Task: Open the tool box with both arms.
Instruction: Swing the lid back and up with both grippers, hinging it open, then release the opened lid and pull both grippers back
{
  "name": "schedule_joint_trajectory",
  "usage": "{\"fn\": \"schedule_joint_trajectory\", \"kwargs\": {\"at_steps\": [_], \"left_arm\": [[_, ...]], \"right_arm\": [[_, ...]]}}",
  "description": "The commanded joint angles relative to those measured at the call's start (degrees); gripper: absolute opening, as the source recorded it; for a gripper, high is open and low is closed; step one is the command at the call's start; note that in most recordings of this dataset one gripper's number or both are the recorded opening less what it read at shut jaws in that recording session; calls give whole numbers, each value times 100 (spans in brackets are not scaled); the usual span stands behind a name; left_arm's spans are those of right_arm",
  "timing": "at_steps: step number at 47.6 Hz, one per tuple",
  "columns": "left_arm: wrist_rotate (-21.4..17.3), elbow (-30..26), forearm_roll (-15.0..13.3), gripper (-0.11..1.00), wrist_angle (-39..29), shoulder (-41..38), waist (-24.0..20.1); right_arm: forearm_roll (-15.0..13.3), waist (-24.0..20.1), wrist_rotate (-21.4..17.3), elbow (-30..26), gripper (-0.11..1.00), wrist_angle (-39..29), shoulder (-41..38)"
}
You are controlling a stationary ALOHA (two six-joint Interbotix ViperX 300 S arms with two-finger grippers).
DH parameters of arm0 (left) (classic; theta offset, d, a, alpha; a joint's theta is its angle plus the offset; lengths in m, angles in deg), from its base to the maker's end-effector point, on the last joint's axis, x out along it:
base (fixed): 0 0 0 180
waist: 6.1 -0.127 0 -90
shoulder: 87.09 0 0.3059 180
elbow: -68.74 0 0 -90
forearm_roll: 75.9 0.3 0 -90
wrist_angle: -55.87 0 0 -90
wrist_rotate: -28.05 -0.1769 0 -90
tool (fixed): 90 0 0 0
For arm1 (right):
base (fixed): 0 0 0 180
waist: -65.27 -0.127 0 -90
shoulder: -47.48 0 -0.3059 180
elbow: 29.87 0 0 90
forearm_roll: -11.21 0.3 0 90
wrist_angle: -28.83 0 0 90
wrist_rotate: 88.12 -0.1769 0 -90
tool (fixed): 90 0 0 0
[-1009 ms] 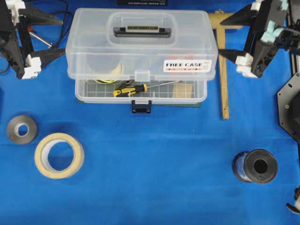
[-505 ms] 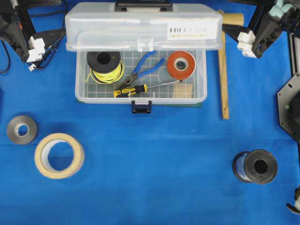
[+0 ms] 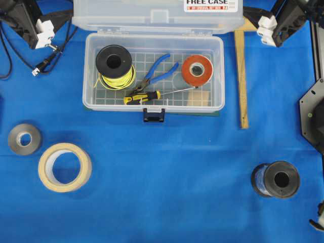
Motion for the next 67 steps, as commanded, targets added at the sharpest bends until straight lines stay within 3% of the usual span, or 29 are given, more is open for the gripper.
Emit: {"fn": "schedule_joint_trajectory", "kwargs": {"at_steps": [1, 13, 36, 67], "left_arm": [[26, -272, -18, 90, 176, -26, 62], [26, -281, -18, 90, 158, -35, 9], [9, -633, -18, 90, 149, -606, -624], [18, -747, -18, 90, 70, -958, -932]], "right_arm": [[26, -18, -44, -316, 84, 202, -70], [26, 105, 0, -510, 84, 272, -483], [-53, 431, 18, -1046, 84, 246, -1327], [-70, 624, 9, -1107, 84, 229, -1459]]}}
